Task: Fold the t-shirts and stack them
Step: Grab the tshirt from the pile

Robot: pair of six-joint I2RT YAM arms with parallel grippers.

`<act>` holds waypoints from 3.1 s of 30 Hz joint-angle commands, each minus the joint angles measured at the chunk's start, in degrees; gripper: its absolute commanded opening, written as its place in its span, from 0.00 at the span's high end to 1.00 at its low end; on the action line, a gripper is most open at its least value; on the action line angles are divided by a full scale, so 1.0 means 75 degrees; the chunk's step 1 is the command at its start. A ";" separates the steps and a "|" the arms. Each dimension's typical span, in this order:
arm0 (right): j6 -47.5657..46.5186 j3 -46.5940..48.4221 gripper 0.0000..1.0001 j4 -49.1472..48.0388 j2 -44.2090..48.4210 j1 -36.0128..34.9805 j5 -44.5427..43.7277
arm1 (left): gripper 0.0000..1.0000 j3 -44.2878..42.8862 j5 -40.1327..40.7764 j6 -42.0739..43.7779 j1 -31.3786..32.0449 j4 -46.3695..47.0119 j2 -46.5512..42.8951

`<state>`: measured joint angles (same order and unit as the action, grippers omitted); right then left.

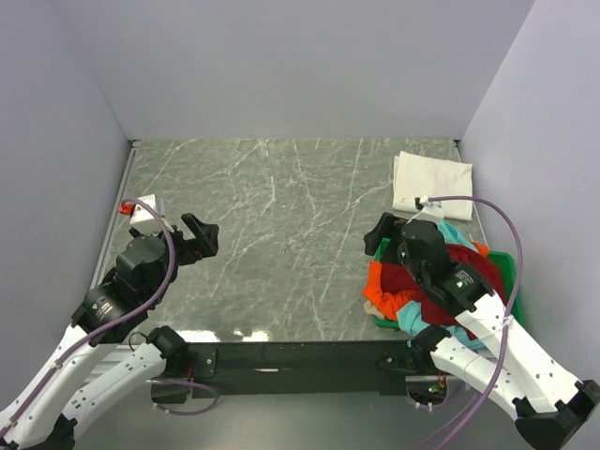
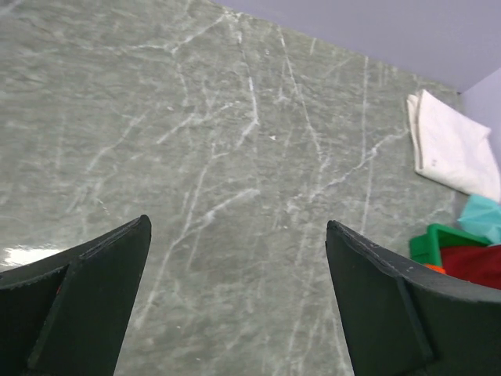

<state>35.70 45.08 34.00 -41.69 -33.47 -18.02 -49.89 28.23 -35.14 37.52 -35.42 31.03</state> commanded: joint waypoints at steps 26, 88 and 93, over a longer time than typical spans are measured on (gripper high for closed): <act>0.1860 -0.0140 0.00 0.2520 0.1294 0.1627 -0.3433 | 0.00 0.0828 -0.1267 0.1146 -0.0162 0.0879 -0.0422; -0.0508 0.4298 1.00 -0.1509 0.0030 0.1874 0.1274 | 0.00 0.0828 -0.1467 0.1099 -0.0432 0.1008 -0.0269; -0.0669 0.4629 1.00 -0.2236 -0.1352 -0.0027 0.1273 | 0.01 0.0886 -0.1607 0.1169 -0.0479 0.1031 -0.0316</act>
<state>32.86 78.48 25.93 -46.48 -24.49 -10.90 -43.38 16.51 -27.64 34.44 -29.78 29.08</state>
